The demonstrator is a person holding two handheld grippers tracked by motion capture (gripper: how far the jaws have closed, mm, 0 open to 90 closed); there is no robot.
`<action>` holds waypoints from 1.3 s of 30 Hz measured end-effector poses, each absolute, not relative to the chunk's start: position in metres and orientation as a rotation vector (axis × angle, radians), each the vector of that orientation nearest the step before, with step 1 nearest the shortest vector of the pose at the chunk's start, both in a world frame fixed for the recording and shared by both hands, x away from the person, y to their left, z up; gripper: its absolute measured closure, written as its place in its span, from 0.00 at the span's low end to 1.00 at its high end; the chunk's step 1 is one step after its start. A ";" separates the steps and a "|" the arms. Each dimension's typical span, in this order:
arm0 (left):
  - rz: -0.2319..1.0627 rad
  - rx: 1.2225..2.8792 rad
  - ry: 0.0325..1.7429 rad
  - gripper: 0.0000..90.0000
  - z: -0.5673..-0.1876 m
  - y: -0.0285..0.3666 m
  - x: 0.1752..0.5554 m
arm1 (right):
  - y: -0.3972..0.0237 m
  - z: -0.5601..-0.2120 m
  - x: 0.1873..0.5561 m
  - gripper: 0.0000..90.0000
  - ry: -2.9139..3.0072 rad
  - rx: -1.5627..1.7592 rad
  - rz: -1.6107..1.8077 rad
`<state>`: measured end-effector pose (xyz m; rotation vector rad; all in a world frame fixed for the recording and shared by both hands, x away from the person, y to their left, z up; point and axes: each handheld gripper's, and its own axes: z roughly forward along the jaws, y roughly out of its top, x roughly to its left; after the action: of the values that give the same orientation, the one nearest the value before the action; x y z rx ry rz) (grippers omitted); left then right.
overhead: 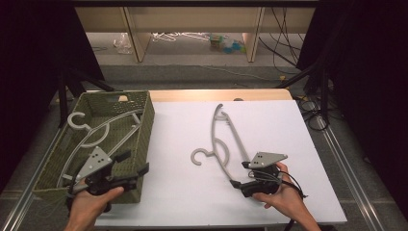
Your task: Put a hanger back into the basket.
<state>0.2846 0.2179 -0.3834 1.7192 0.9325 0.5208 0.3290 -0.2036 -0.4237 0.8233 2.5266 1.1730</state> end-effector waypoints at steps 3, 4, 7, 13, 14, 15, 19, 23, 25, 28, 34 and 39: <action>0.551 1.714 0.915 0.23 -0.389 0.215 0.281 | -0.203 -0.424 0.329 0.29 2.524 0.834 1.167; 0.535 1.700 0.922 0.23 -0.392 0.215 0.280 | -0.203 -0.424 0.329 0.29 2.525 0.834 1.168; 0.543 1.699 0.923 0.22 -0.401 0.213 0.276 | -0.203 -0.424 0.329 0.28 2.519 0.827 1.168; 0.551 1.758 0.874 0.20 -0.421 0.199 0.265 | -0.202 -0.426 0.329 0.28 2.532 0.833 1.166; 0.568 1.769 0.875 0.20 -0.423 0.198 0.263 | -0.202 -0.426 0.329 0.28 2.533 0.832 1.167; 0.572 1.774 0.875 0.20 -0.425 0.196 0.263 | -0.202 -0.426 0.329 0.28 2.532 0.833 1.168; 0.519 1.771 0.893 0.19 -0.432 0.191 0.261 | -0.202 -0.427 0.329 0.28 2.532 0.833 1.162; 0.509 1.794 0.848 0.19 -0.437 0.186 0.261 | -0.200 -0.429 0.329 0.28 2.535 0.838 1.145; 0.503 1.789 0.847 0.19 -0.437 0.186 0.261 | -0.198 -0.431 0.330 0.29 2.548 0.835 1.134; 0.487 1.788 0.862 0.19 -0.437 0.183 0.260 | -0.196 -0.434 0.333 0.29 2.552 0.845 1.107; 0.495 1.805 0.836 0.19 -0.441 0.182 0.259 | -0.185 -0.442 0.346 0.33 2.567 0.869 1.039; 0.452 1.820 0.817 0.18 -0.443 0.181 0.260 | -0.171 -0.450 0.360 0.37 2.615 0.878 0.945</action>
<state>0.2596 0.1810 -0.4426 1.8203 0.8173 0.4524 0.3601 -0.1711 -0.4498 0.8785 2.6146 0.9453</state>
